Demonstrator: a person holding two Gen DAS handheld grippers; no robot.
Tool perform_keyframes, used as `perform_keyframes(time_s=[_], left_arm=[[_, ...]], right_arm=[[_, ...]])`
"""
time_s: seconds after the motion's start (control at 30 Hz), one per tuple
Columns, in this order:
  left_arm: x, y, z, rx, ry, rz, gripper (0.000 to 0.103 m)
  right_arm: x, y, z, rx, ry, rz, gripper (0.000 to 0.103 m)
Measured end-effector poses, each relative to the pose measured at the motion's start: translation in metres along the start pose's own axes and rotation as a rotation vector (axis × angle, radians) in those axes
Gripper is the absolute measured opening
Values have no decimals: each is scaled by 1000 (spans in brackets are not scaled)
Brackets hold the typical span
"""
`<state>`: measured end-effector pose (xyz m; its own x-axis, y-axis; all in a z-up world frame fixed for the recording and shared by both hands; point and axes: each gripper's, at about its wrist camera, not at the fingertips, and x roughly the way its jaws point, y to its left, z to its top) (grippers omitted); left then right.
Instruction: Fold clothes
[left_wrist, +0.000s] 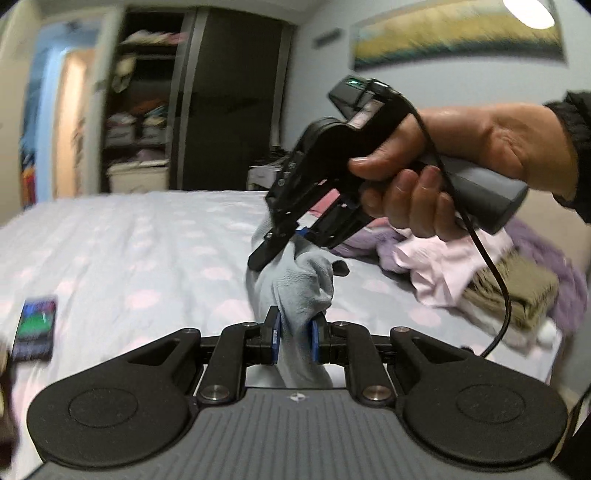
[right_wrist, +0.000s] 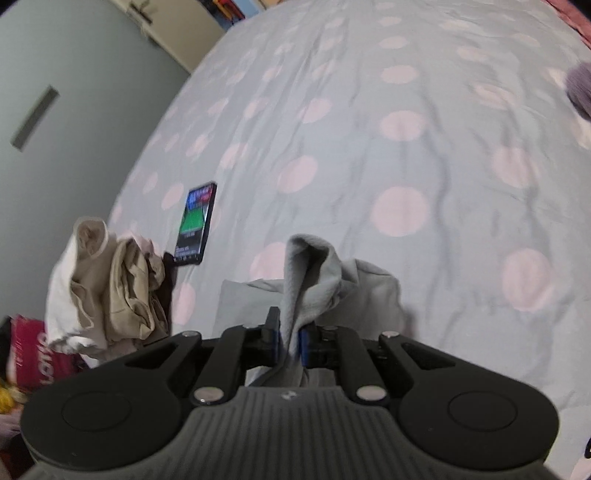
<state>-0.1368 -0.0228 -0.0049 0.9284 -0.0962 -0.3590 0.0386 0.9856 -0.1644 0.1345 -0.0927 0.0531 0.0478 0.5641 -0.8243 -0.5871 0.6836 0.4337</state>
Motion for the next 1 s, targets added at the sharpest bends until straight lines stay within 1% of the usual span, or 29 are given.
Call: perform_keyframes(time_s=[0.13,0.27,0.3,0.37,0.47,0.57,0.6,0.67,0.73,0.8,0.87,0.97,1.0], left_arm=[[-14,47,-16,-172,14,16,14],[-26,81,-26,-280,19,51,14],[-30,88,-30,-319,23,58,14],[-36,103,-37,-396,36,66,14],[-42,119,-50,-474,70,75,14],[-39,132,-66,-555,106,83,14],[-38,137,-71,-587,115,90,14],[-38,148,-81,-652,135,105,17],[-43,154,-83,-661,146,133,20],[-49,154,-80,-635,151,158,21],[-56,152,-76,-608,158,189,23],[-72,147,-66,-594,141,242,23],[-78,144,-61,-566,121,259,23]], right_arm=[[42,50,4,-76,64,-81,12],[83,81,4,-125,114,-131,12],[92,87,4,-131,125,-139,12],[109,97,2,-154,147,-155,12],[135,112,1,-192,180,-187,12],[158,116,-1,-203,187,-203,13],[165,115,-1,-193,187,-196,15],[177,114,-2,-173,188,-179,22],[181,116,-2,-159,190,-144,47],[180,120,-2,-155,185,-115,49],[169,125,-3,-164,168,-95,48],[136,123,-4,-146,110,-16,47],[123,121,-5,-141,85,6,47]])
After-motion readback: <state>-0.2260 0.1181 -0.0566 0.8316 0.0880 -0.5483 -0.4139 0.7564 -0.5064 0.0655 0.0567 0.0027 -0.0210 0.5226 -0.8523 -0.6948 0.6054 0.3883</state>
